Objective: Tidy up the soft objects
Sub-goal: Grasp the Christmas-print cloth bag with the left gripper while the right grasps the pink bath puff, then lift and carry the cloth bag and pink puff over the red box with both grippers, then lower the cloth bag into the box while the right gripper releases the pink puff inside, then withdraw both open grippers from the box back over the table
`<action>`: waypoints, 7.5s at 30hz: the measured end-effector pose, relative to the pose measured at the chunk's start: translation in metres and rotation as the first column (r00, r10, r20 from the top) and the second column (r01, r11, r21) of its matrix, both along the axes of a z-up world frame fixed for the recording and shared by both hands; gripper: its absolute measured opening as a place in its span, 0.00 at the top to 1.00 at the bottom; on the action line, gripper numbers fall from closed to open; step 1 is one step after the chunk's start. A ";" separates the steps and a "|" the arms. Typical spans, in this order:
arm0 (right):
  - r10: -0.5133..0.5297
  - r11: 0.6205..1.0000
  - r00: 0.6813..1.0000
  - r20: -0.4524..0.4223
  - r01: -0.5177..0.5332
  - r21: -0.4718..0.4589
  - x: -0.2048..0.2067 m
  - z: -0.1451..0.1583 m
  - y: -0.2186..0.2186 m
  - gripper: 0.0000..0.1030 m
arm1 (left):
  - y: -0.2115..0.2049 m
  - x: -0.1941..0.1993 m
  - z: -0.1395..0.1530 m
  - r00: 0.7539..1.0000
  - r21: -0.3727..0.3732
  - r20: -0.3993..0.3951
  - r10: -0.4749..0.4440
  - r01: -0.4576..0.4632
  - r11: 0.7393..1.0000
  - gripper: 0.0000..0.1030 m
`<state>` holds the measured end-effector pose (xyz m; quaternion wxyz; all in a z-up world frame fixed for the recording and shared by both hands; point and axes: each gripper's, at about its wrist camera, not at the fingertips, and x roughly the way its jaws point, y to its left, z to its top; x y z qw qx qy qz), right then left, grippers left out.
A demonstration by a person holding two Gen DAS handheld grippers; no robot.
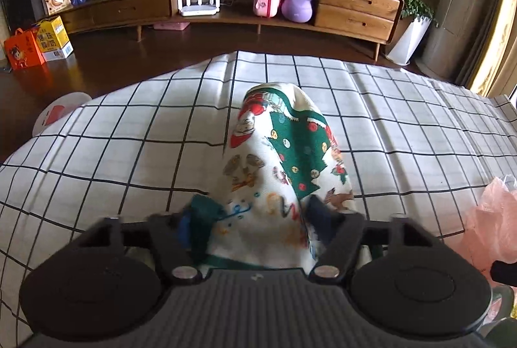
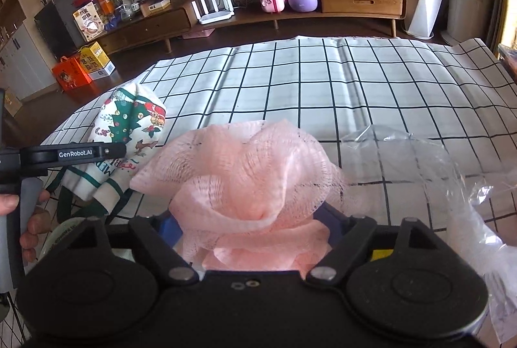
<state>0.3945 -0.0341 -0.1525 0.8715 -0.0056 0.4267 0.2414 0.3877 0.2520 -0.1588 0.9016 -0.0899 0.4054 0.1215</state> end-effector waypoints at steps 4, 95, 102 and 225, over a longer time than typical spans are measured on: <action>0.004 1.000 1.000 0.007 -0.004 -0.012 -0.002 0.001 0.001 0.39 | -0.005 -0.005 0.008 0.999 0.001 0.034 -0.016 0.016 1.000 0.74; -0.360 0.933 0.899 0.248 0.345 0.100 -0.162 0.148 -0.365 0.69 | -0.380 -0.102 0.226 0.804 -0.059 0.280 -0.525 0.560 0.826 0.83; -0.436 0.900 0.869 0.236 0.420 0.117 -0.131 0.135 -0.397 0.69 | -0.417 -0.074 0.227 0.790 -0.078 0.310 -0.529 0.576 0.814 0.83; -0.077 0.995 0.960 0.271 0.056 0.086 -0.215 0.135 -0.178 0.00 | -0.218 -0.248 0.143 0.898 -0.015 0.259 -0.355 0.371 0.928 0.00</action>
